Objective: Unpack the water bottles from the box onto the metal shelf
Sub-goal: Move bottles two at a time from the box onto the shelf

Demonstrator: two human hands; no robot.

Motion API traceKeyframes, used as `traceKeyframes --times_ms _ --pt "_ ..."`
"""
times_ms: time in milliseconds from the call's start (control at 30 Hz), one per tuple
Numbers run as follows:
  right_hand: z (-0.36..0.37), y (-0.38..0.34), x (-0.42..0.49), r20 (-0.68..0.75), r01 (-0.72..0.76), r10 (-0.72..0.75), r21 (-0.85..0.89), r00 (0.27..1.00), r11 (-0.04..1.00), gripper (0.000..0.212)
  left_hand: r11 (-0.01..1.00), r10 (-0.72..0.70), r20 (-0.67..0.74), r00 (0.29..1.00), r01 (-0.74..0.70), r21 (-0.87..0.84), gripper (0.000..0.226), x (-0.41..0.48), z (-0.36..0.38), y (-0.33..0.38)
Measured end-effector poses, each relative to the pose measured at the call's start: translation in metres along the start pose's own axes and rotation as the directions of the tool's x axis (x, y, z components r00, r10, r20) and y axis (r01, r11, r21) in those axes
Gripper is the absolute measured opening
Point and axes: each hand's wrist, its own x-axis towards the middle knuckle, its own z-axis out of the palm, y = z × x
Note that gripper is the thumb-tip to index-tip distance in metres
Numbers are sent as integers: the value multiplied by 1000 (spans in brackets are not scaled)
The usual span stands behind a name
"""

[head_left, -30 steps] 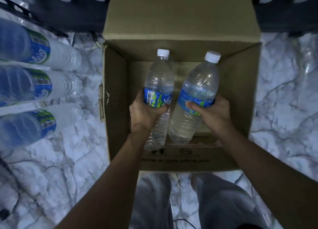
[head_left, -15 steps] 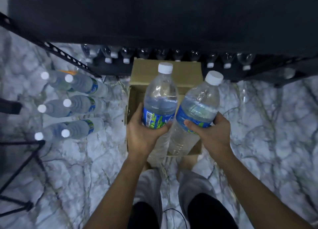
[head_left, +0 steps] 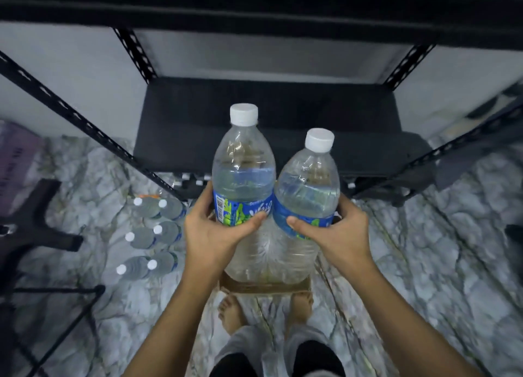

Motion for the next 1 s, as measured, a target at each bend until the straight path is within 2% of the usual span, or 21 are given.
traceKeyframes --times_ms 133,300,500,600,767,1000 --pt "-18 -72 -6 -20 102 -101 39 995 994 50 994 109 17 994 -108 -33 68 -2 -11 68" --pt "-39 -153 -12 -61 231 -227 61 972 971 50 970 219 8 976 -217 -108 75 -2 -18 141" --pt "-60 -244 -13 -85 415 -408 101 909 904 48 925 368 -4 930 -367 -96 65 8 -15 228" --pt "-67 -280 -5 -91 479 -471 137 878 867 46 896 426 -12 904 -424 -130 67 18 -10 262" --pt "-77 -326 8 -143 563 -545 192 826 804 46 844 522 -34 852 -522 -121 66 32 -1 306" --pt "-82 -364 48 -180 570 -541 246 822 784 45 812 570 -41 820 -571 -118 59 65 19 346"
